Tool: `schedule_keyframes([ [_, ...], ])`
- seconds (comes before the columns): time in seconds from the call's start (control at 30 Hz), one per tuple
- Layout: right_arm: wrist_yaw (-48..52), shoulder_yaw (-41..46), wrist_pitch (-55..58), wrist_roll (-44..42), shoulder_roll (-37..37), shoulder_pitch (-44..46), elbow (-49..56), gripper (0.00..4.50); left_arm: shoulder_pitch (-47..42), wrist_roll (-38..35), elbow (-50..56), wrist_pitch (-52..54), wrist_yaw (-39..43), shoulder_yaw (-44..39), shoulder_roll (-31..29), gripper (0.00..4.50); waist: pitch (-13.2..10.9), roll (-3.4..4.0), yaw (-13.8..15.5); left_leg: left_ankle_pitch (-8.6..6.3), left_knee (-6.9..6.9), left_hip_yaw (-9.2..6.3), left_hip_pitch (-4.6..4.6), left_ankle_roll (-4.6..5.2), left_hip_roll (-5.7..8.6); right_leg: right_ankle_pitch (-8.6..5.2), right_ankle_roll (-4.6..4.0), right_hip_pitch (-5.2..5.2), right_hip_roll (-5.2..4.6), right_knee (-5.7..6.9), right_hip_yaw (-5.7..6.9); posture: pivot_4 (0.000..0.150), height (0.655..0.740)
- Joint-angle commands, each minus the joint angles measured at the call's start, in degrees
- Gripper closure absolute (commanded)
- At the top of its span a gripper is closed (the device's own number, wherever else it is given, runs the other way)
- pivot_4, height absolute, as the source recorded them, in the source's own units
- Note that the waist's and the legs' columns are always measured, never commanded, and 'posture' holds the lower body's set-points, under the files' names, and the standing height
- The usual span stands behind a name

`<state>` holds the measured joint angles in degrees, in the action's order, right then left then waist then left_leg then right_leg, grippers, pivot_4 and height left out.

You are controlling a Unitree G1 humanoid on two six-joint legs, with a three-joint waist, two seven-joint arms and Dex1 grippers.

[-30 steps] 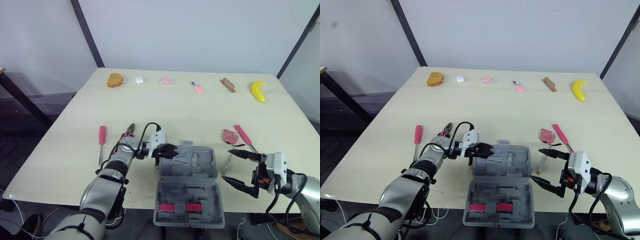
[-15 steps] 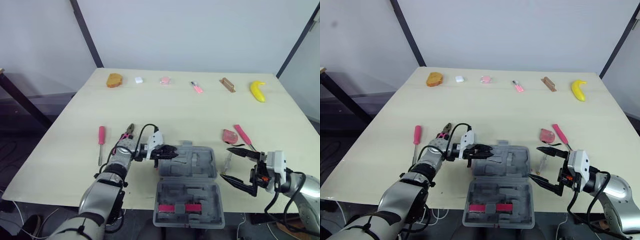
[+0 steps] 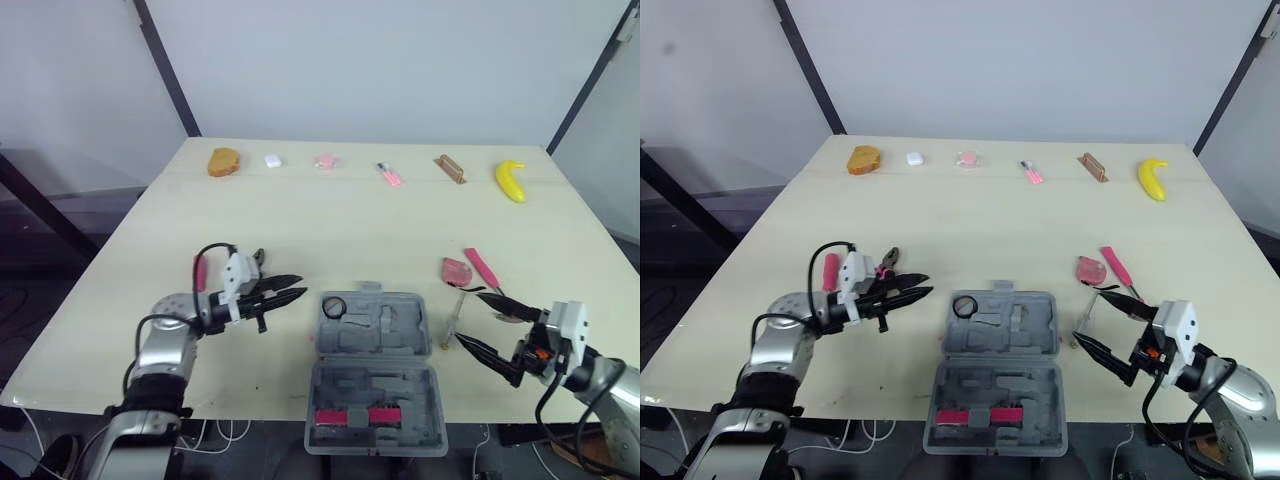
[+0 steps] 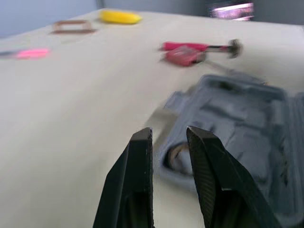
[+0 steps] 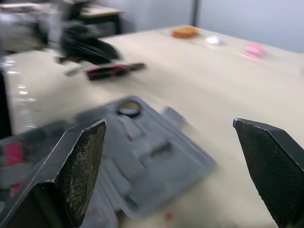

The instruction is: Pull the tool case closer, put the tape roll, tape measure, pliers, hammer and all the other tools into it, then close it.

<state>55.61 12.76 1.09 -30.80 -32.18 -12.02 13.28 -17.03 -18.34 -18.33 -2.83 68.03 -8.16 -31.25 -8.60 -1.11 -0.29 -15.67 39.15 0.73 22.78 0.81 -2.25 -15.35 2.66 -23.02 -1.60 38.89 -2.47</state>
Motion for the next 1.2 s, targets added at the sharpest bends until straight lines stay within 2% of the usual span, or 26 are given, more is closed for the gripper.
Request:
schedule_keyframes([
  [0.03,-1.3,3.7,-0.7,-0.8,0.1,-1.8,0.3,0.00,3.7,-3.6,7.7,3.6,-4.0,-4.1,-1.6,3.26,0.0,0.00,0.0,0.00,-0.01,0.00,0.00,0.00,-0.01,0.00,0.00,0.00,-0.02,0.00,0.00,0.150,0.7400],
  [0.27,-3.9,10.5,-2.5,-0.4,1.6,-10.3,-2.3,0.00,20.8,-6.7,11.0,5.1,-11.4,-15.4,-3.0,3.26,0.0,0.03,-0.4,-0.01,-0.26,0.08,-0.13,0.00,-0.09,-0.02,-0.02,-0.01,-0.10,-0.06,-0.06,0.150,0.7400],
  [0.37,-4.0,12.5,-3.7,-0.6,2.7,-13.3,-2.9,0.00,26.1,-6.7,10.2,3.9,-12.3,-18.5,-3.2,2.41,0.0,0.02,-0.4,-0.01,-0.28,0.10,-0.15,0.00,-0.08,-0.03,-0.02,-0.01,-0.12,-0.06,-0.06,0.150,0.7400],
  [0.47,-4.1,14.2,-5.1,-0.5,3.7,-15.5,-3.6,0.00,30.2,-6.6,9.3,2.9,-12.5,-20.5,-3.3,0.96,0.0,0.02,-0.3,-0.01,-0.28,0.18,-0.19,0.00,-0.09,-0.04,-0.03,-0.01,-0.17,-0.07,-0.08,0.150,0.7400],
  [0.5,-4.0,14.7,-5.5,-0.7,4.0,-16.0,-3.9,0.00,31.1,-6.7,8.8,2.6,-12.5,-21.0,-3.3,0.28,0.0,0.02,-0.3,-0.01,-0.28,0.21,-0.19,0.00,-0.08,-0.05,-0.02,-0.01,-0.18,-0.08,-0.08,0.150,0.7400],
  [0.53,-3.9,15.0,-5.7,-0.8,4.1,-16.4,-4.1,0.00,31.7,-6.9,8.6,2.4,-12.5,-21.3,-3.2,0.06,0.0,0.01,-0.2,-0.01,-0.28,0.24,-0.19,0.00,-0.08,-0.05,-0.03,-0.01,-0.18,-0.08,-0.08,0.150,0.7400],
  [0.9,-2.2,18.2,-9.4,-1.1,5.8,-20.9,-7.4,0.00,34.0,-7.2,4.5,-0.3,-11.9,-22.9,-3.7,0.06,0.1,-0.04,-0.3,-0.01,-0.34,0.38,-0.20,0.00,-0.12,-0.17,-0.22,-0.02,-0.22,-0.13,-0.08,0.150,0.7400],
  [1.2,-4.7,15.8,-9.4,1.7,4.6,-15.0,-6.5,0.00,32.6,-7.7,8.2,0.6,-9.7,-21.4,-5.0,0.06,0.1,-0.04,-0.4,-0.01,-0.43,0.39,-0.26,0.00,-0.10,-0.16,-0.22,-0.03,-0.21,-0.14,-0.15,0.150,0.7400],
])
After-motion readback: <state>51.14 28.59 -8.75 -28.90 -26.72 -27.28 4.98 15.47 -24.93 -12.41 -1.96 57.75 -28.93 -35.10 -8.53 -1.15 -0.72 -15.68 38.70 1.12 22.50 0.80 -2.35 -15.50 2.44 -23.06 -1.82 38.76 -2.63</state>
